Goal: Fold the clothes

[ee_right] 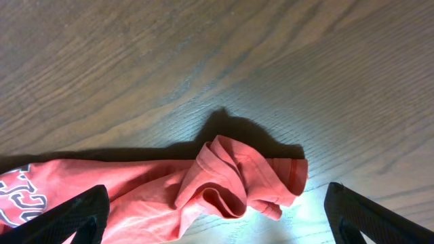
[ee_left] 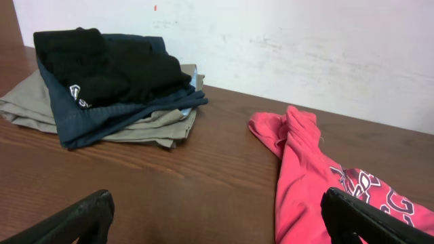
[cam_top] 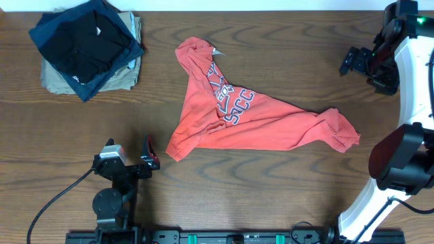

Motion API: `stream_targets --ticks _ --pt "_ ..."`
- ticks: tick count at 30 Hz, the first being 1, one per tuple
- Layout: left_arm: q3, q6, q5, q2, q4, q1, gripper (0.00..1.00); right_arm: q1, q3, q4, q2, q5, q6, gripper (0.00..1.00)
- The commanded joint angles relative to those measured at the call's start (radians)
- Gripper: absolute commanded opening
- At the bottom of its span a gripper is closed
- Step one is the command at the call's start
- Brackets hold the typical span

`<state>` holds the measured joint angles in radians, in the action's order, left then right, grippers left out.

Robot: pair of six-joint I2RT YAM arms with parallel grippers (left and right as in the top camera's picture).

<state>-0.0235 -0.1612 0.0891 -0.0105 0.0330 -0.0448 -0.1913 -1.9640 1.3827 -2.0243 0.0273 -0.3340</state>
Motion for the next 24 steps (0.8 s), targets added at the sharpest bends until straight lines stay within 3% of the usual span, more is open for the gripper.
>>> stream_targets --ticks 1,7,14,18,24 --pt "0.019 -0.010 0.005 0.006 0.029 -0.005 0.98 -0.002 -0.001 0.000 0.008 0.011 -0.018 0.99" --pt "0.019 -0.021 0.017 0.006 0.029 -0.005 0.98 -0.002 -0.001 0.000 0.008 0.011 -0.017 0.99" --pt "0.019 -0.465 0.320 0.000 0.012 -0.004 0.98 -0.002 -0.001 0.000 0.008 0.011 -0.017 0.99" --pt "0.019 -0.473 0.545 -0.038 0.011 -0.005 0.98 -0.002 -0.001 0.000 0.008 0.011 -0.018 0.99" --pt "0.019 -0.473 0.660 -0.106 0.013 -0.005 0.98 -0.002 -0.001 0.000 0.008 0.010 -0.017 0.99"
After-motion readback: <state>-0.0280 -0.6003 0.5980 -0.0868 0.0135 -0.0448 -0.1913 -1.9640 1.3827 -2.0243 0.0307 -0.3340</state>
